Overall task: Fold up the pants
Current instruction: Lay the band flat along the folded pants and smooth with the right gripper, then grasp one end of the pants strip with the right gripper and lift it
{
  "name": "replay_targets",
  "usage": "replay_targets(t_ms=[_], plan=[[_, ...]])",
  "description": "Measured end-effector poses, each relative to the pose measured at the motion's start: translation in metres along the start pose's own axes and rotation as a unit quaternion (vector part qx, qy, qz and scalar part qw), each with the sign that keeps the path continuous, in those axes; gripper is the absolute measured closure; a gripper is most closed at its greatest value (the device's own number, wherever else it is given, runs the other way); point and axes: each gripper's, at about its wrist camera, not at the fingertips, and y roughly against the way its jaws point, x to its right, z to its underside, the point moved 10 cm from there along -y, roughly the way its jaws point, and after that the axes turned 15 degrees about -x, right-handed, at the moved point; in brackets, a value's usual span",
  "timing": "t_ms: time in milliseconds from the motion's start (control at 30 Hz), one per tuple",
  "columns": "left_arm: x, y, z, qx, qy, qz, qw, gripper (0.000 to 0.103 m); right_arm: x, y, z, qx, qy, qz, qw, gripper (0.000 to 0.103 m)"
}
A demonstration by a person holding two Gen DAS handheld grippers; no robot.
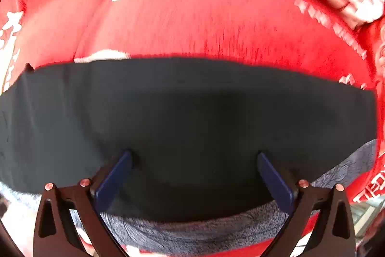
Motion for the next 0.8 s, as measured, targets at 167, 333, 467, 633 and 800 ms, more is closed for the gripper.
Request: replay_targets(t_ms=[167,333,467,633,800], plan=[[-0.010,0.012,-0.001,0.004,0.019,0.016,0.9997,0.000,0.048,-0.033,0.009,-0.070,-0.019,-0.059,0.996,0.002],[-0.022,0.004,-0.002,-0.002,0.019,-0.002,0.9998,0.000,0.043,-0.052,-0.001,-0.062,-0.015,-0.118,0.991,0.001],[-0.032,0.023,-0.004,0.021,0.015,-0.017,0.9995,0.000,0.019,-0.060,-0.004,-0.065,0.028,-0.120,0.990,0.001],[-0.041,0.009,-0.004,-0.002,0.029,0.000,0.9996,0.000,0.013,-0.059,-0.018,-0.058,0.010,-0.178,0.982,0.001],[-0.036,0.014,0.000,0.006,0.005,-0.003,1.0000,0.000,0.009,-0.066,-0.013,-0.086,0.054,-0.148,0.984,0.002]])
